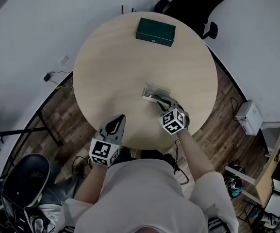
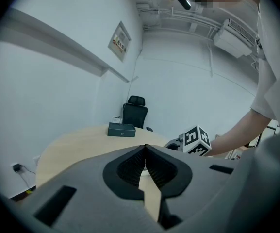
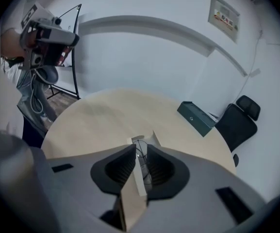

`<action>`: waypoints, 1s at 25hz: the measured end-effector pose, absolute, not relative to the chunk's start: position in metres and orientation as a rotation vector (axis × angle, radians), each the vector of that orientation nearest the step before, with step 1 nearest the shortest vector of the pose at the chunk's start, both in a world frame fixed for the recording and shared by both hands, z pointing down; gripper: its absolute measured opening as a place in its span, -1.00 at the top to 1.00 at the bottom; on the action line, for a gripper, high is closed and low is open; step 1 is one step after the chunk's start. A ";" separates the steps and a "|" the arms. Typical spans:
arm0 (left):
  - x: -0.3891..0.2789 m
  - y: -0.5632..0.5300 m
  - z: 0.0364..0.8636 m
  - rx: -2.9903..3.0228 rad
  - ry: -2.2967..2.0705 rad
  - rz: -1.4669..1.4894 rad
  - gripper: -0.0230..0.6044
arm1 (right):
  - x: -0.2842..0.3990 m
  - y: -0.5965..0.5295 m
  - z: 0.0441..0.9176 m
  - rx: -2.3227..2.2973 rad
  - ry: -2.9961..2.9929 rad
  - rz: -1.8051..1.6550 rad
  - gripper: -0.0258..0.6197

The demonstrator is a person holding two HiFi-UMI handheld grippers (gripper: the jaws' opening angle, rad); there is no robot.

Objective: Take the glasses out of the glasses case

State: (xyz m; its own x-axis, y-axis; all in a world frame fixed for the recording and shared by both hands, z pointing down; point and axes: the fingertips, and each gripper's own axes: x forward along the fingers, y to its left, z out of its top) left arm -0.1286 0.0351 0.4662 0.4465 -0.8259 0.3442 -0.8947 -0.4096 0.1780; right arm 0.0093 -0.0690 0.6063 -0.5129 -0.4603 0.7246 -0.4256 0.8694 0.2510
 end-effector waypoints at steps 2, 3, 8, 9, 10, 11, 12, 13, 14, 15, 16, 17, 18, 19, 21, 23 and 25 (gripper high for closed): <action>-0.132 0.037 0.468 2.355 -1.481 0.290 0.90 | 0.006 -0.074 0.620 0.590 -2.133 -0.075 0.70; -0.134 0.038 0.469 2.349 -1.485 0.290 0.90 | 0.005 -0.077 0.627 0.571 -2.109 -0.085 0.71; -0.141 0.043 0.478 2.300 -1.482 0.259 0.90 | 0.004 -0.091 0.658 0.492 -1.992 -0.122 0.73; -0.143 0.043 0.479 2.293 -1.484 0.258 0.90 | 0.003 -0.093 0.663 0.475 -1.973 -0.130 0.73; -0.145 0.044 0.481 2.287 -1.487 0.259 0.90 | 0.002 -0.095 0.668 0.458 -1.956 -0.137 0.73; -0.147 0.044 0.482 2.283 -1.491 0.259 0.90 | 0.002 -0.097 0.673 0.442 -1.941 -0.142 0.73; -0.149 0.043 0.483 2.278 -1.494 0.258 0.90 | 0.001 -0.098 0.678 0.428 -1.926 -0.145 0.73; -0.152 0.043 0.483 2.275 -1.497 0.256 0.90 | 0.001 -0.099 0.682 0.417 -1.913 -0.146 0.73; -0.154 0.042 0.484 2.272 -1.500 0.254 0.90 | 0.002 -0.101 0.686 0.408 -1.900 -0.147 0.73; -0.156 0.042 0.484 2.271 -1.504 0.254 0.90 | 0.002 -0.102 0.689 0.402 -1.888 -0.147 0.73; -0.159 0.041 0.484 2.269 -1.507 0.255 0.90 | 0.002 -0.103 0.693 0.397 -1.876 -0.147 0.73; -0.162 0.041 0.485 2.267 -1.512 0.257 0.90 | 0.001 -0.104 0.696 0.394 -1.865 -0.146 0.73; -0.165 0.040 0.485 2.265 -1.516 0.258 0.90 | 0.002 -0.105 0.699 0.391 -1.854 -0.144 0.73; -0.167 0.039 0.485 2.262 -1.520 0.260 0.90 | 0.002 -0.106 0.702 0.387 -1.845 -0.141 0.73; -0.169 0.038 0.485 2.259 -1.527 0.260 0.90 | 0.003 -0.107 0.705 0.374 -1.830 -0.138 0.73; -0.170 0.036 0.485 2.259 -1.530 0.262 0.90 | 0.002 -0.109 0.707 0.360 -1.818 -0.142 0.73; -0.171 0.034 0.487 2.262 -1.527 0.270 0.90 | 0.000 -0.111 0.711 0.349 -1.808 -0.141 0.73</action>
State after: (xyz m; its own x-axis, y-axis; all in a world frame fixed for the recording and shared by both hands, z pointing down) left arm -0.1708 0.0343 0.4868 0.3857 -0.8440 0.3727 -0.9206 -0.3256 0.2154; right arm 0.0003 -0.1113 0.7106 -0.2274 -0.3089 0.9235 -0.1618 0.9472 0.2769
